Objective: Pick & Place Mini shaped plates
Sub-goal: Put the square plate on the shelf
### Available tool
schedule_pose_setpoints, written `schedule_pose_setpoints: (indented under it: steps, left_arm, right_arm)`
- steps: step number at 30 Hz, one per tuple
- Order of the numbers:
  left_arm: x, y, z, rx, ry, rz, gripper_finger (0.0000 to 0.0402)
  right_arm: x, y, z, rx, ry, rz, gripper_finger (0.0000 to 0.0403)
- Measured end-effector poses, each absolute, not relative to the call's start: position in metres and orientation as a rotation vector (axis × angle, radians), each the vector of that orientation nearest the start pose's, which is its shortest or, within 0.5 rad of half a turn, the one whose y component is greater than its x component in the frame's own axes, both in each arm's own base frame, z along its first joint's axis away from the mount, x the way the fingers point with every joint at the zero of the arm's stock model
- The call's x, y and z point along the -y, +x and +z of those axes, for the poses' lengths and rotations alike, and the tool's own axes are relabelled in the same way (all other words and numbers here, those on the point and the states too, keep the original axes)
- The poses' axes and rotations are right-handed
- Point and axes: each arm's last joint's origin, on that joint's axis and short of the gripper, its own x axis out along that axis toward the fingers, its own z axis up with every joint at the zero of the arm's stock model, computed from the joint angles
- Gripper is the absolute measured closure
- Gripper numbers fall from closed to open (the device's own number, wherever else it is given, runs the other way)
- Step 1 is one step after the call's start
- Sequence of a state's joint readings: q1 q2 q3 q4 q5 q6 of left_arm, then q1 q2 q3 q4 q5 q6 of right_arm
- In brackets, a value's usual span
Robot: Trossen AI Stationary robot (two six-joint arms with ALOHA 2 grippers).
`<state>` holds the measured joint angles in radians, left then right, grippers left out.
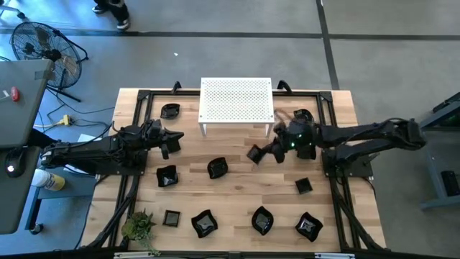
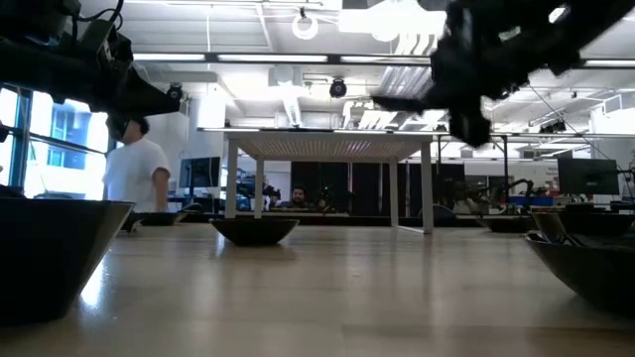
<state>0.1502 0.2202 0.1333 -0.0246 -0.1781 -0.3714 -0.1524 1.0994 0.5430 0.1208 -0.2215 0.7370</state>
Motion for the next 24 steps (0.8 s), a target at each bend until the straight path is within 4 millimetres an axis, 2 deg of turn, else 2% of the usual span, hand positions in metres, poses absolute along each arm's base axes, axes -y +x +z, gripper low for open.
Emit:
schedule_pose_setpoints:
  steps: [5,8,10,14,17,20,24]
  left_arm:
    - [-0.021,0.105,0.190,-0.043,-0.366,0.345,0.0401]
    - [-0.021,0.105,0.190,-0.043,-0.366,0.344,0.0401]
    - [-0.021,0.105,0.190,-0.043,-0.366,0.344,0.0401]
    - [-0.021,0.105,0.190,-0.043,-0.366,0.344,0.0401]
    - [-0.021,0.105,0.190,-0.043,-0.366,0.344,0.0401]
    - [-0.021,0.105,0.190,-0.043,-0.366,0.344,0.0401]
    - [-0.021,0.105,0.190,-0.043,-0.367,0.344,0.0401]
  right_arm:
    - [0.052,0.234,0.287,-0.251,0.770,-0.316,0.0393]
    - [0.082,0.238,0.311,-0.216,0.782,-0.561,0.0396]
    - [0.106,0.242,0.318,-0.215,0.814,-0.683,0.0399]
    - [0.156,0.250,0.317,-0.221,0.951,-0.862,0.0400]
    - [0.186,0.257,0.307,-0.230,1.059,-0.896,0.0400]
    - [0.204,0.262,0.300,-0.246,1.098,-0.898,0.0400]
    - [0.216,0.265,0.290,-0.284,1.137,-0.906,0.0400]
